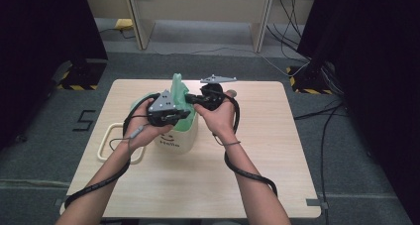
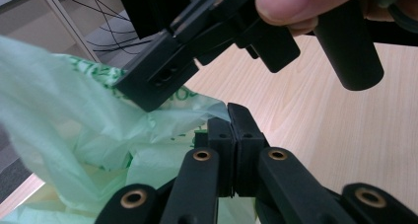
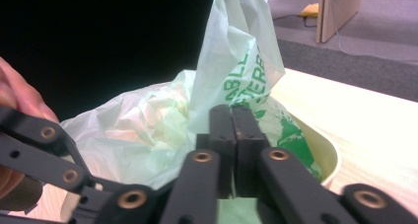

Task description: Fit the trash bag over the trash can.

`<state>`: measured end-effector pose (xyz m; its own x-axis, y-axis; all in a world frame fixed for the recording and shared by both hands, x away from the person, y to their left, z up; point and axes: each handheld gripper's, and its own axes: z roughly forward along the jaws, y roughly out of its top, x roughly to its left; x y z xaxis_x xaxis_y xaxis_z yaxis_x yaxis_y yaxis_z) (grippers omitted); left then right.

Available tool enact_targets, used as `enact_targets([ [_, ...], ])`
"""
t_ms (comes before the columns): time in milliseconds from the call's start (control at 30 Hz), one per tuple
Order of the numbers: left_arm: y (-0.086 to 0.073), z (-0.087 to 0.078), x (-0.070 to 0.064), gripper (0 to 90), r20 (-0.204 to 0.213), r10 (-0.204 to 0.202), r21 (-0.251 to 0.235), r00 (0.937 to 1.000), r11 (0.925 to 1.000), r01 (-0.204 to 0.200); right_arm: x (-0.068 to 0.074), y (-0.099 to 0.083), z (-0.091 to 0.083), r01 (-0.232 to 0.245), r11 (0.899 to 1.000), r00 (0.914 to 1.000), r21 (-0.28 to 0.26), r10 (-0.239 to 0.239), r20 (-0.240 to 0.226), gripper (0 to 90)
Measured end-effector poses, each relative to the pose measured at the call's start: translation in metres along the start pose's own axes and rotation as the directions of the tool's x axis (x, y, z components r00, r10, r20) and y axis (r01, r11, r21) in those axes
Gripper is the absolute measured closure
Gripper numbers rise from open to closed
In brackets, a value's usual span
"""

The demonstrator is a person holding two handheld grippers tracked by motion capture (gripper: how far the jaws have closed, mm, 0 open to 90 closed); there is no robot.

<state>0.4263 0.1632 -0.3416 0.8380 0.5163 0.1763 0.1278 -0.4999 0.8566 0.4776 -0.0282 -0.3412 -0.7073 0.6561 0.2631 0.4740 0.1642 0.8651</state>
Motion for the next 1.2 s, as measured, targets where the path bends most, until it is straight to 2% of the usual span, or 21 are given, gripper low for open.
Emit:
enact_targets([
  [33, -0.001, -0.001, 0.000, 85.9, 0.001, -0.002, -0.003, 1.0000, 1.0000, 0.002, 0.000, -0.001, -0.001, -0.002, 1.000, 1.0000, 0.000, 0.002, 0.003, 90.0],
  [167, -0.005, -0.012, 0.002, 68.6, -0.019, -0.025, -0.034, 0.9995, 0.9991, 0.024, -0.007, -0.006, -0.009, -0.030, 0.999, 0.9989, -0.012, 0.030, 0.035, 90.0],
  [233, -0.008, -0.020, 0.004, 58.9, -0.021, -0.052, -0.036, 0.9984, 0.9980, 0.051, -0.011, -0.009, -0.013, -0.038, 0.999, 0.9979, -0.014, 0.039, 0.052, 90.0],
  [300, -0.012, -0.029, 0.008, 55.0, -0.040, -0.059, -0.042, 0.9974, 0.9974, 0.058, -0.014, -0.012, -0.015, -0.046, 0.999, 0.9969, -0.016, 0.047, 0.063, 90.0],
  [400, -0.021, -0.038, 0.016, 50.6, -0.063, -0.065, -0.015, 0.9959, 0.9978, 0.064, -0.016, -0.017, -0.019, -0.047, 0.999, 0.9967, -0.011, 0.048, 0.065, 90.0],
  [533, -0.036, -0.046, 0.024, 47.7, -0.095, -0.042, 0.053, 0.9946, 0.9975, 0.048, -0.017, -0.022, -0.022, -0.053, 0.999, 0.9960, -0.014, 0.054, 0.072, 90.0],
  [600, -0.042, -0.046, 0.024, 47.1, -0.091, -0.026, 0.079, 0.9955, 0.9963, 0.033, -0.018, -0.024, -0.023, -0.054, 0.998, 0.9959, -0.011, 0.055, 0.072, 90.0],
  [733, -0.050, -0.044, 0.027, 47.2, -0.097, -0.021, 0.110, 0.9951, 0.9935, 0.031, -0.017, -0.025, -0.023, -0.051, 0.999, 0.9961, -0.008, 0.051, 0.072, 90.0],
  [867, -0.056, -0.044, 0.031, 50.6, -0.100, -0.044, 0.093, 0.9940, 0.9942, 0.054, -0.017, -0.026, -0.024, -0.049, 0.999, 0.9963, -0.006, 0.049, 0.070, 90.0],
  [933, -0.057, -0.044, 0.033, 57.7, -0.100, -0.044, 0.092, 0.9940, 0.9943, 0.053, -0.017, -0.026, -0.024, -0.050, 0.999, 0.9963, -0.006, 0.050, 0.070, 90.0],
  [1100, -0.060, -0.050, 0.034, 79.8, -0.088, -0.004, 0.084, 0.9961, 0.9964, 0.012, -0.016, -0.026, -0.026, -0.051, 0.999, 0.9959, -0.001, 0.051, 0.075, 90.0],
  [1200, -0.064, -0.056, 0.033, 86.0, -0.078, 0.017, 0.088, 0.9968, 0.9960, -0.010, -0.016, -0.028, -0.028, -0.050, 0.999, 0.9954, 0.020, 0.048, 0.083, 90.0],
])
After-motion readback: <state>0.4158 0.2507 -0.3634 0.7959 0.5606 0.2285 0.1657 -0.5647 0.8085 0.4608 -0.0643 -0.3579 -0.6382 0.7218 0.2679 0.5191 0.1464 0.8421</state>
